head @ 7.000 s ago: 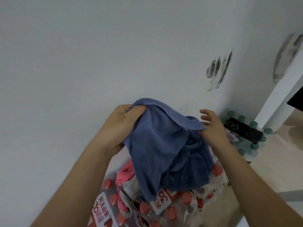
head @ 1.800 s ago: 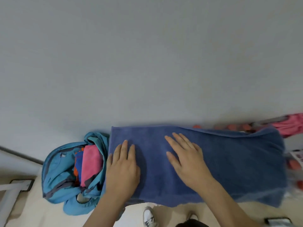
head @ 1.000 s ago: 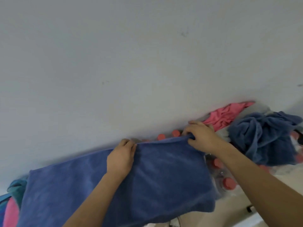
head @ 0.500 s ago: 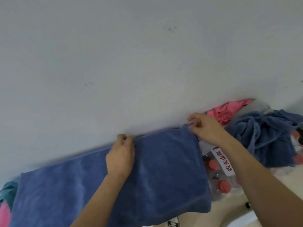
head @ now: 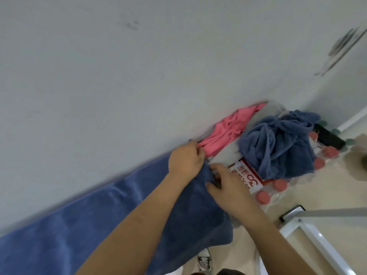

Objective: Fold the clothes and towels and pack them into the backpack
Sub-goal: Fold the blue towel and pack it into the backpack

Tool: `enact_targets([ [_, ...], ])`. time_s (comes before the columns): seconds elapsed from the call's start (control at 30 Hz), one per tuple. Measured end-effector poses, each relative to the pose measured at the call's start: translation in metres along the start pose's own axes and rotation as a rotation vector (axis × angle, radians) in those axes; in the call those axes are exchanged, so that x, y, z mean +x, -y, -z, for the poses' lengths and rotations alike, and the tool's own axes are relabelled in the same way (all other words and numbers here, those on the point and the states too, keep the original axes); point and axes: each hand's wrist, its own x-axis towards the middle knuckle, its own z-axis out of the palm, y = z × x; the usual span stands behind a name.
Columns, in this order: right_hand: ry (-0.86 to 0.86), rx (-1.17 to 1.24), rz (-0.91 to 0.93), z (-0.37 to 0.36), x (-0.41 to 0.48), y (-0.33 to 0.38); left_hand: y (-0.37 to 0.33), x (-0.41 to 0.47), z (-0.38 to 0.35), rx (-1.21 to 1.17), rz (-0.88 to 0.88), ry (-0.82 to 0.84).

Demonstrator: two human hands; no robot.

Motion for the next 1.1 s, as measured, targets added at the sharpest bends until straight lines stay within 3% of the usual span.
enact_targets([
  [0.27,0.127,0.007,-0.045,0.001,0.006,-0.004,0.007,-0.008,0.012,-0.28,0.113,-0.064],
  [0.53,-0.079,0.123,-0.045,-0.007,-0.003,-0.001,0.005,-0.016,0.021,-0.528,0.095,0.057],
  [0.67,-0.021,0.063,0.073,-0.01,0.0,0.006,0.009,-0.023,0.025,-0.664,0.011,0.094],
  [0.8,0.067,0.142,0.053,-0.007,0.0,0.011,0.01,-0.03,0.032,-0.759,0.0,0.042],
  [0.97,0.077,-0.032,0.124,0.013,-0.02,0.009,0.017,-0.032,0.033,-0.721,0.067,-0.097],
  [1.1,0.193,-0.171,0.133,0.033,-0.05,0.016,0.022,-0.037,0.025,-0.634,0.115,-0.202],
])
